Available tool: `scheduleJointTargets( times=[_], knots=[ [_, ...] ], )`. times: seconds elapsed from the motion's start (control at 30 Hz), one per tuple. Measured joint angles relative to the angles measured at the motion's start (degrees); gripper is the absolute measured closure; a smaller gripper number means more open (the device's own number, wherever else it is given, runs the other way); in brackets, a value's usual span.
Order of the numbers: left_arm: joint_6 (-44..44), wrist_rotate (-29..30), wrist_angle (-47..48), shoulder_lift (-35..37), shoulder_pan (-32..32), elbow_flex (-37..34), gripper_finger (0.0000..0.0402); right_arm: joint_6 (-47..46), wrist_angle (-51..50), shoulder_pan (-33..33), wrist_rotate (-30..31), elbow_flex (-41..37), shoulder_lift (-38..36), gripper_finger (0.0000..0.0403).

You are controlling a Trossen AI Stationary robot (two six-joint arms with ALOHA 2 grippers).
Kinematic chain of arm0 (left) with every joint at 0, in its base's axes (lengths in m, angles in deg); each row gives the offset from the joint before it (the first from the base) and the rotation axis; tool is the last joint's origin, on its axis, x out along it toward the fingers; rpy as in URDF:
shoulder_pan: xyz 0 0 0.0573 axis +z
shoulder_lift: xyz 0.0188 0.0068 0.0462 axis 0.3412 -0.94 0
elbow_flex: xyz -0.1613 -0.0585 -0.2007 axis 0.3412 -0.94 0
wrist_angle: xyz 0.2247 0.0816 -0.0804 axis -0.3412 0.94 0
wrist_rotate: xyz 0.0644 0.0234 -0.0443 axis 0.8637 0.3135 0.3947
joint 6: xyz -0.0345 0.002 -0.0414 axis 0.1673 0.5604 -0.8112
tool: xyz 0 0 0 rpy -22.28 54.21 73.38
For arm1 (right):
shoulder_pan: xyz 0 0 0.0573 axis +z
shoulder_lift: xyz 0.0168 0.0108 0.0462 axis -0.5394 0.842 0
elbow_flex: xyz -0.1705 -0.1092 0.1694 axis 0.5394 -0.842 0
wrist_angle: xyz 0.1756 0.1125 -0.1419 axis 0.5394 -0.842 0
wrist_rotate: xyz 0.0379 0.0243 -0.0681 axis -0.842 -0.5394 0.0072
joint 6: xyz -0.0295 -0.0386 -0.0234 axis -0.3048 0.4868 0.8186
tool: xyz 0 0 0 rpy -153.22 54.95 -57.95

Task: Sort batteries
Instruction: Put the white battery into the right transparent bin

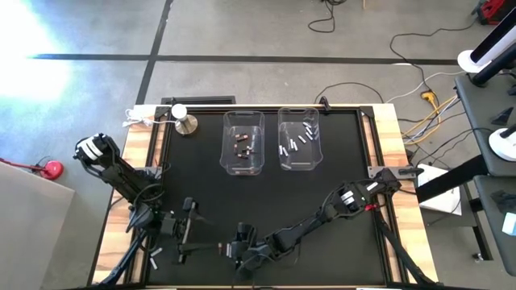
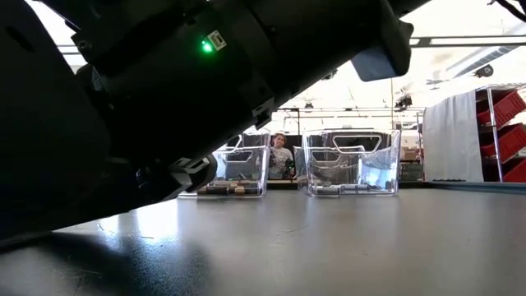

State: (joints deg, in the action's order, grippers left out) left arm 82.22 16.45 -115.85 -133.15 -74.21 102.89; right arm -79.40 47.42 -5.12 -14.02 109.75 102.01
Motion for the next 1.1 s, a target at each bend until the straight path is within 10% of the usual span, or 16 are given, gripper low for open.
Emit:
scheduleJointTargets(
  times=[0.4, 1.1],
  knots=[
    [-0.92, 0.17, -0.02, 0.04, 0.92, 0.0, 0.0129, 1.53, -2.01, -0.17, -0.33, -0.37, 0.04, 0.0209],
    [-6.09, 0.07, 2.11, 0.09, 0.9, 0.0, 0.0129, -1.53, -25.11, 1.27, -3.04, -0.47, -5.69, 0.0198]
  ],
)
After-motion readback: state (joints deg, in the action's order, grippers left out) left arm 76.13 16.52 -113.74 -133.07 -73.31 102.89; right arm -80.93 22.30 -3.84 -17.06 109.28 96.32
